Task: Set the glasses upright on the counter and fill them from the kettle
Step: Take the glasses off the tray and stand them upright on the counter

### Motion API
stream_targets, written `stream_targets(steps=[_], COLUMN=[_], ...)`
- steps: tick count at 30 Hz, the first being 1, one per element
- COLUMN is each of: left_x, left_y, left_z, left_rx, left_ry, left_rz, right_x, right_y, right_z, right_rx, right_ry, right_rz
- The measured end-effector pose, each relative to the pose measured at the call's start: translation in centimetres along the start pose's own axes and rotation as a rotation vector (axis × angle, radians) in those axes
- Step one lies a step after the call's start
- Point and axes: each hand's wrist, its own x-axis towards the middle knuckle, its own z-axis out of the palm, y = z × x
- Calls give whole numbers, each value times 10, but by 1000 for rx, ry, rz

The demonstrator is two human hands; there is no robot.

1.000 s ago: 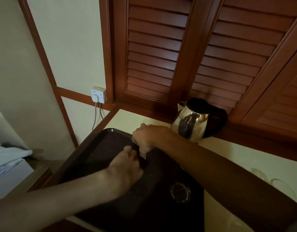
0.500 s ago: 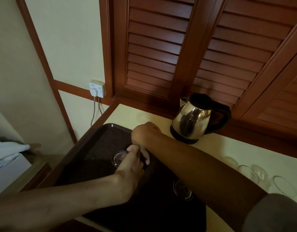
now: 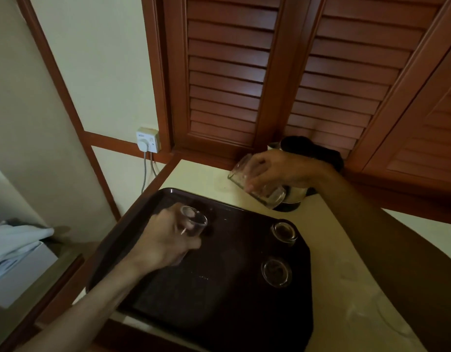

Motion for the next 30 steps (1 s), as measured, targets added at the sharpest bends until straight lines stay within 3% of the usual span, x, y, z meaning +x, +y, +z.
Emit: stream_targets(steps=[3,8,20,30], left_x=[-4,-8,-35,-84], left_y=[12,44,149,271], left_z=[12,19,54,192], left_rx=[-363,-622,-774,-720], left_ry=[46,87,76,15], left_rz=[-92,-34,233,400], right_x=[-14,-26,-103,-234], right_y=[9,19,49,137], right_z=[0,6,-14,-91], right_rx=[199,493,626,532], right_ry=[73,162,258,387], right_rz=[-104,-249,-469,-547])
